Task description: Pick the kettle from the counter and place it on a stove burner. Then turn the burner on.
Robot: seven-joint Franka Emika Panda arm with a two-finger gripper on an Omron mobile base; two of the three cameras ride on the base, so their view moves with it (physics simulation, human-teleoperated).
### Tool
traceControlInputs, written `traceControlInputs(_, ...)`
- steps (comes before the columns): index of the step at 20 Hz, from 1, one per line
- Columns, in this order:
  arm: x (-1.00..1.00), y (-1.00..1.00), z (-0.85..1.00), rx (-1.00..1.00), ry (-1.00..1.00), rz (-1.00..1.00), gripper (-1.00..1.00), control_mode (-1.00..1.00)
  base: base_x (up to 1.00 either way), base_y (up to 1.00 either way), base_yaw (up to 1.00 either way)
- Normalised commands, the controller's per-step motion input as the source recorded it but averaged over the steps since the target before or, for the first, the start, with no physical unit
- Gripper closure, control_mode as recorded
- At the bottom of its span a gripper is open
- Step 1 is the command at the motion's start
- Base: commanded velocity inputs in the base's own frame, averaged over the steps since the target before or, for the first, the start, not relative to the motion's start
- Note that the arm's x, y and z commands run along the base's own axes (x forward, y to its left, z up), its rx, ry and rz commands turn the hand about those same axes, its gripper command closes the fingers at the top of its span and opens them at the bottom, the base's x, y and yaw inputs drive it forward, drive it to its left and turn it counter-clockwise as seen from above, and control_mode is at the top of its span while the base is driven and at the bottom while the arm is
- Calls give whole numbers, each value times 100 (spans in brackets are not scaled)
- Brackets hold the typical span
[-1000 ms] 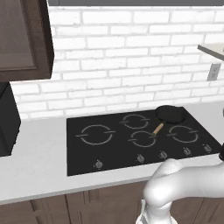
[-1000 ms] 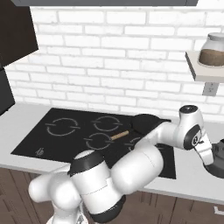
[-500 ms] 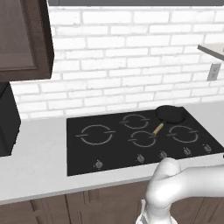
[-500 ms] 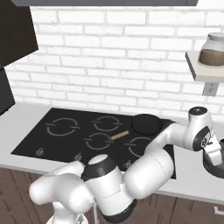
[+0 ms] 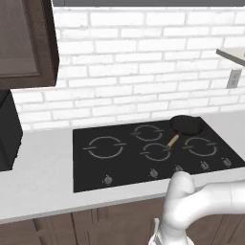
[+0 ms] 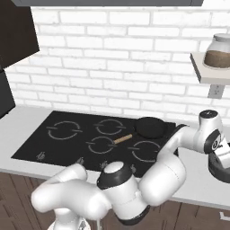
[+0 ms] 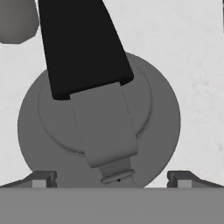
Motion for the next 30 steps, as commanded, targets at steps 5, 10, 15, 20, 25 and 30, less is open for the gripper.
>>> traceControlInputs(5,6,-32,-21,0,0,0,-100,-100,0,0,0)
traceControlInputs(10,9,-20,-17,0,-1,0,100,-100,0,0,0)
traceControlInputs(15,0,0,-34,0,-10,0,100,-100,0,0,0)
traceControlInputs(20,3,0,-21,0,-7,0,100,-100,0,0,0)
traceControlInputs(25,-12,31,-12,-3,-23,5,100,-100,0,0,0)
traceControlInputs(30,-33,47,44,-5,-22,17,100,-100,0,0,0)
